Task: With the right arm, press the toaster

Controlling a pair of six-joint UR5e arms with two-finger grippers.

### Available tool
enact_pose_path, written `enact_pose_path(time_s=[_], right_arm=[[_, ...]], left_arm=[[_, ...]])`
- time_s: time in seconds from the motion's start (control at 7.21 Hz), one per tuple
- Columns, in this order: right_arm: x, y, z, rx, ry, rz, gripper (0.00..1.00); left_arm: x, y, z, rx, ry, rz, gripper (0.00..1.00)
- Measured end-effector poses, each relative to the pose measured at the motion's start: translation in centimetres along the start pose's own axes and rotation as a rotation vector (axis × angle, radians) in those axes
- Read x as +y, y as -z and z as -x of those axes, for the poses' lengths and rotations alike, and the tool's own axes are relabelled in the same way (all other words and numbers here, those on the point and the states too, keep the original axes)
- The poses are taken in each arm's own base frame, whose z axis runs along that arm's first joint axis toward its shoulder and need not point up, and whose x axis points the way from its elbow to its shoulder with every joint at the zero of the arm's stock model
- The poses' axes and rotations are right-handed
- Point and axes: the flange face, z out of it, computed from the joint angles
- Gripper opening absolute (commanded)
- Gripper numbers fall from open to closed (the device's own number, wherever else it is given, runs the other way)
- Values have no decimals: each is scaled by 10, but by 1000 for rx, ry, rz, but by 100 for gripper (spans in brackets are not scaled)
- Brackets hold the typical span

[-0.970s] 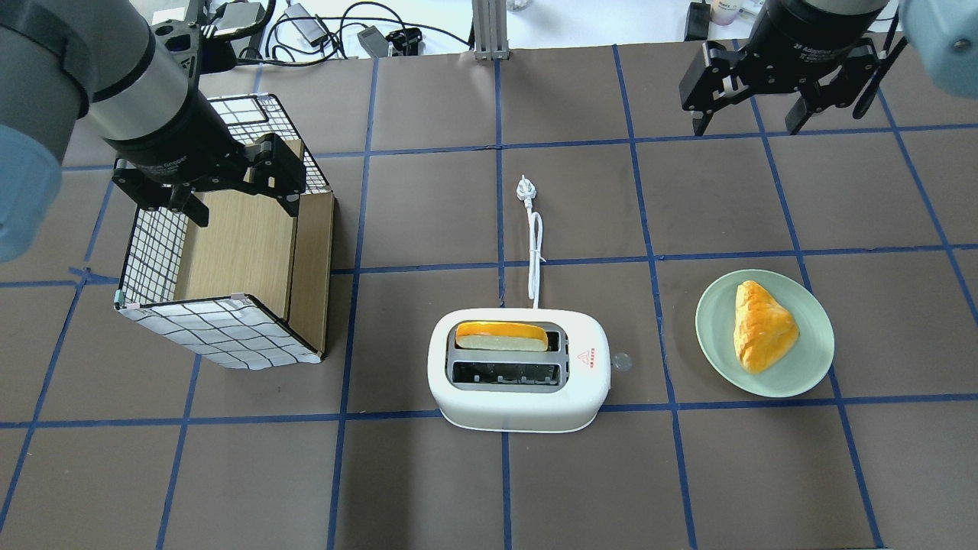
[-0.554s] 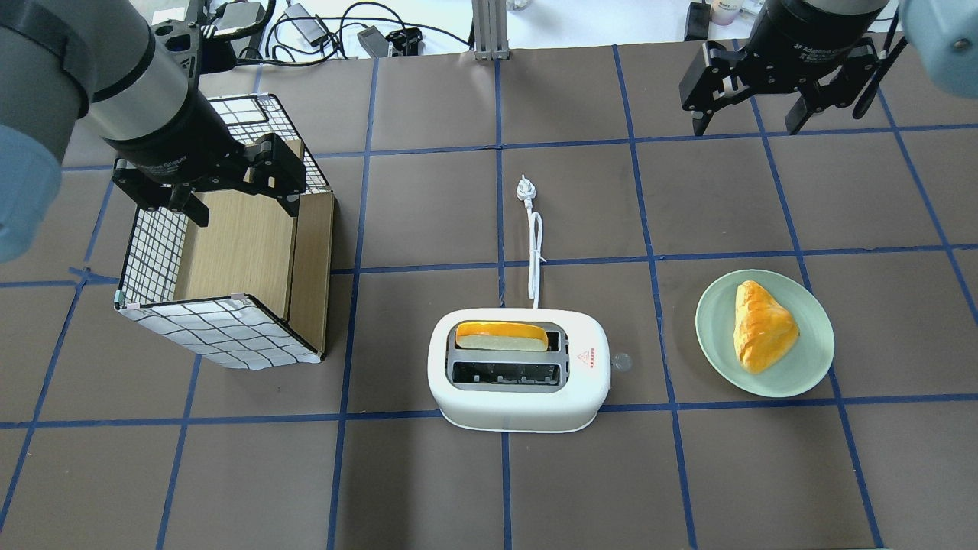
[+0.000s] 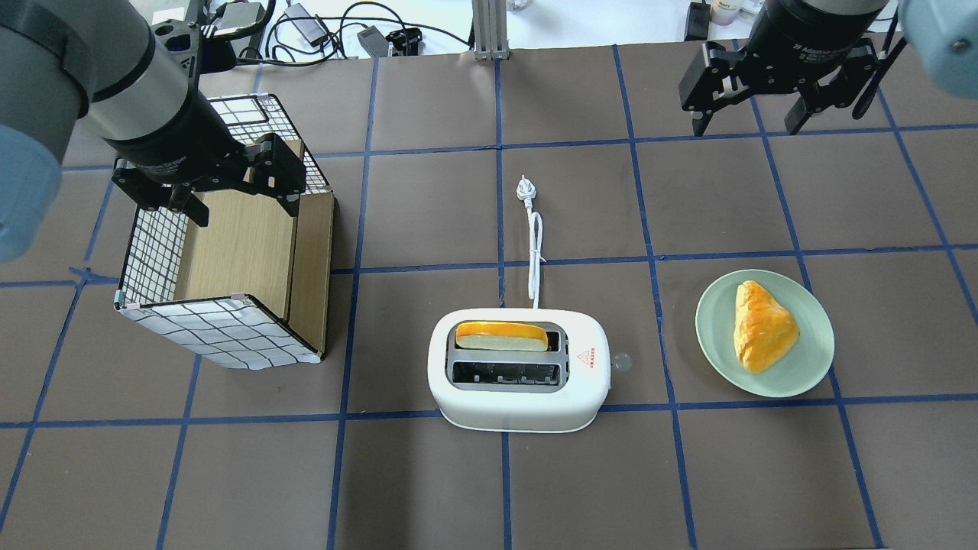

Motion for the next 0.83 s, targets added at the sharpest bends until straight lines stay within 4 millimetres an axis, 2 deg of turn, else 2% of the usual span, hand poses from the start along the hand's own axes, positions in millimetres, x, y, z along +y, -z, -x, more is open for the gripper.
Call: enact_pose_path(time_s=[0.42, 0.83], right_arm=[[18, -25, 2, -15, -32, 183, 0], [39, -86, 11, -109, -44, 367, 0]], left_arm=[[0, 0, 0, 0, 0, 0, 100], [0, 0, 0, 0, 0, -1, 100]])
